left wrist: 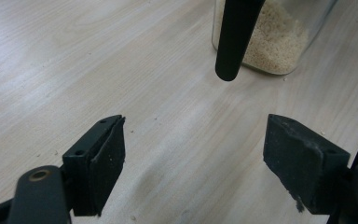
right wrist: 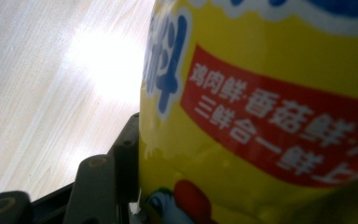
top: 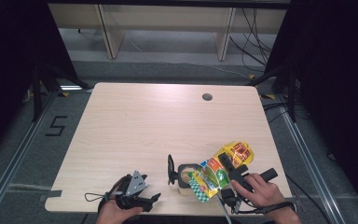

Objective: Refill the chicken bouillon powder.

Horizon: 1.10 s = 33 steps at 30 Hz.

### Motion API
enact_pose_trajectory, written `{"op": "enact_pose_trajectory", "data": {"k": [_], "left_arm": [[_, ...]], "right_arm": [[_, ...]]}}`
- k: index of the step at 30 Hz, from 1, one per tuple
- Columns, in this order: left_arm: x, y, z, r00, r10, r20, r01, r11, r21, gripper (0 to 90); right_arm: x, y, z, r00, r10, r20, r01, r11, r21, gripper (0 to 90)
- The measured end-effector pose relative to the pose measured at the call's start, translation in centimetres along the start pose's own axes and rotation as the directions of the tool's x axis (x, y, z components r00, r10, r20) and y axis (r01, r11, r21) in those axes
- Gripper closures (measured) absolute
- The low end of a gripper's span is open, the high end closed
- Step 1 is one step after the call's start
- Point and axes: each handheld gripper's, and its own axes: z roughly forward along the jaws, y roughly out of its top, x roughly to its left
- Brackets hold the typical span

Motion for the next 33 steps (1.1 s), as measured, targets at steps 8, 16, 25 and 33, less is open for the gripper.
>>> {"op": "enact_pose_trajectory", "data": {"k": [8,16,25,33], "left_arm": [[-0.26,-0.09,0.11,0.9994,-0.035,0.006,0.035,0.9993,-0.011,20.5],[-0.16,-0.03,0.04,0.9998,-0.020,0.001,0.020,0.9997,-0.010,20.5],[-0.06,-0.04,0.02,1.0000,-0.007,0.001,0.007,1.0000,0.001,20.5],[-0.13,-0.04,0.06,0.9998,-0.018,0.002,0.018,0.9998,-0.003,20.5]], "right_arm": [[0.01,-0.01,0.01,1.0000,0.002,0.001,-0.002,1.000,0.000,45.2],[-0.05,-0.04,0.05,0.9999,-0.006,-0.013,0.006,1.000,-0.004,45.2],[-0.12,-0.04,0.12,0.9995,-0.018,-0.025,0.018,1.000,-0.009,45.2],[0.02,-0.03,-0.02,1.0000,0.009,-0.001,-0.009,1.000,-0.005,45.2]]}}
